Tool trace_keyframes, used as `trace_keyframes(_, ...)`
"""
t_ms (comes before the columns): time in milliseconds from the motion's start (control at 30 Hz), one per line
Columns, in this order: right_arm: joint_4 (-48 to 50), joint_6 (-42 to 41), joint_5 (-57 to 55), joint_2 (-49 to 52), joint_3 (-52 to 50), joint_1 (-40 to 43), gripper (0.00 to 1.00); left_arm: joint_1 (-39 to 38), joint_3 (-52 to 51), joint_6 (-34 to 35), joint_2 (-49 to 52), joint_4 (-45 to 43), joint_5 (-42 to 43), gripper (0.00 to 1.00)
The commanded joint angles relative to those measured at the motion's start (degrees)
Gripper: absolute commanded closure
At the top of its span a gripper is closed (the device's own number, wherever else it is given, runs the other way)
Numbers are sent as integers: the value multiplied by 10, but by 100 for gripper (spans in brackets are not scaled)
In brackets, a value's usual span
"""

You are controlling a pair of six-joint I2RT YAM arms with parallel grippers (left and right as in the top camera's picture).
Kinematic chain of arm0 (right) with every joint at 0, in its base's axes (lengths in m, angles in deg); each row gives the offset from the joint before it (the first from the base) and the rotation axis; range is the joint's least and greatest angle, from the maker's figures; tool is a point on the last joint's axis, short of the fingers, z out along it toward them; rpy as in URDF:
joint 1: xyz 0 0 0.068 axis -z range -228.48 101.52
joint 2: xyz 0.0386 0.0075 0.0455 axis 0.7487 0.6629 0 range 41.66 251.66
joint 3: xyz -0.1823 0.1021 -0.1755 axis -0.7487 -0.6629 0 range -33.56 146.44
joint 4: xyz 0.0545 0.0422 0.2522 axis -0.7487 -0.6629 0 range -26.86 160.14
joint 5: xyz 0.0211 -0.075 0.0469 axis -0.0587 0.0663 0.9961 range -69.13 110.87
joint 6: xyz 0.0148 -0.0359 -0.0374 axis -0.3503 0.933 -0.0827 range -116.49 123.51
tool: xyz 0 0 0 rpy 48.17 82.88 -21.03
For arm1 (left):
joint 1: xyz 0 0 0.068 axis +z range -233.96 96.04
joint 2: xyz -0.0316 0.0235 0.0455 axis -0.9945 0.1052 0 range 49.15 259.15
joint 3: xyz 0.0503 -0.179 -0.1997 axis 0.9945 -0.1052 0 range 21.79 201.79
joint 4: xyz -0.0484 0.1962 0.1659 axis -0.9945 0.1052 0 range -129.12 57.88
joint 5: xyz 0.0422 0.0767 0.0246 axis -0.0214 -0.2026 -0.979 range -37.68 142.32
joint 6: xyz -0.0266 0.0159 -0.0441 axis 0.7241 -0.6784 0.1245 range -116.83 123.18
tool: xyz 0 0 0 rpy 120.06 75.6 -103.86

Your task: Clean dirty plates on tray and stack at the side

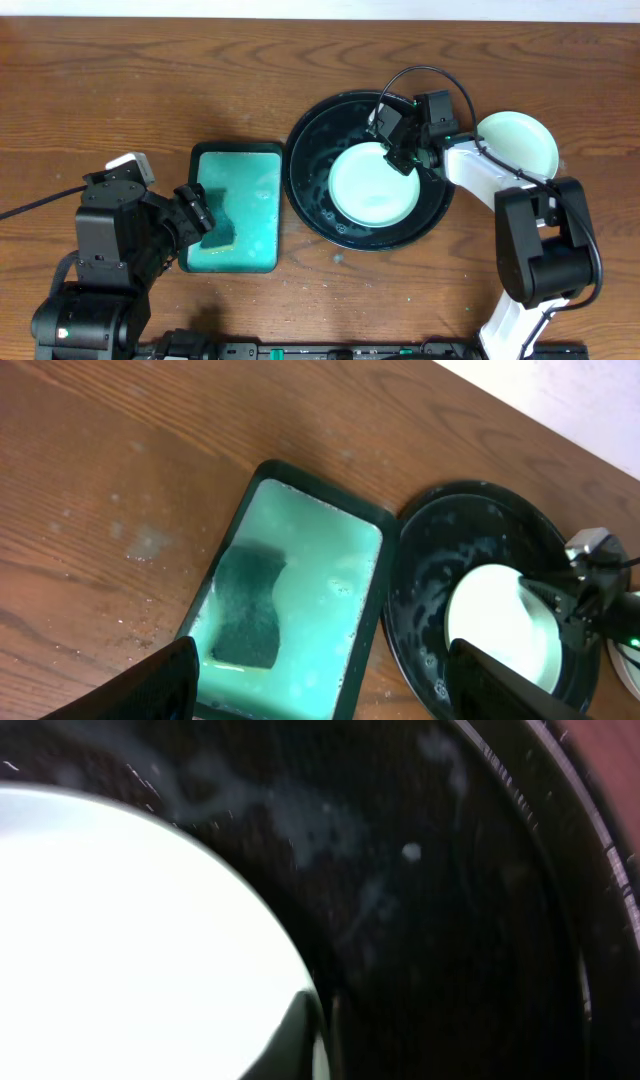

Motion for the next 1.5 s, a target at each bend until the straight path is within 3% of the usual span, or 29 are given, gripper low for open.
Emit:
trace_keyframes(0,-28,-82,15,0,-1,-8,99,2,0,-12,-1,-1,-1,21)
trace_keyframes(100,-59,-188,14,-12,-1,-6,99,2,0,-12,0,-5,-1,21)
trace_keyframes(200,-121,-349,10,-26,-1,-2,99,2,0,-12,0,-10,-1,21)
trace_keyframes(300,-181,-409,12,-28,-1,-3,99,2,0,-12,0,-21,-1,21)
trace_keyframes(433,-183,-261,50,-28,-1,-5,99,2,0,-12,0,-24,-1,21)
trace_keyframes(500,-164,-173,51,-28,-1,-5,62,2,0,-12,0,-26,-1,21)
trace_keyframes(533,-161,-164,51,-28,-1,-5,60,2,0,-12,0,-26,-1,21)
trace_keyframes(633,-133,-136,51,-26,-1,-5,62,2,0,-12,0,-26,-1,21)
trace_keyframes(667,-115,-134,52,-23,-1,-5,67,2,0,-12,0,-25,-1,21)
trace_keyframes(933,-90,-164,53,28,-3,-27,77,2,0,-12,0,-24,-1,21)
trace_keyframes(1000,-94,-174,53,45,-4,-32,92,2,0,-12,0,-24,-1,21)
trace_keyframes(1033,-103,-198,53,45,-4,-32,99,2,0,-12,0,-23,-1,21)
trace_keyframes(1133,-120,-265,50,29,-3,-30,99,2,0,-12,0,-22,-1,21)
trace_keyframes(1333,-242,-536,-38,-64,-3,8,99,2,0,-12,0,-23,-1,21)
trace_keyframes(1467,-320,-639,-49,-119,-3,23,99,2,0,-13,8,-19,-1,21)
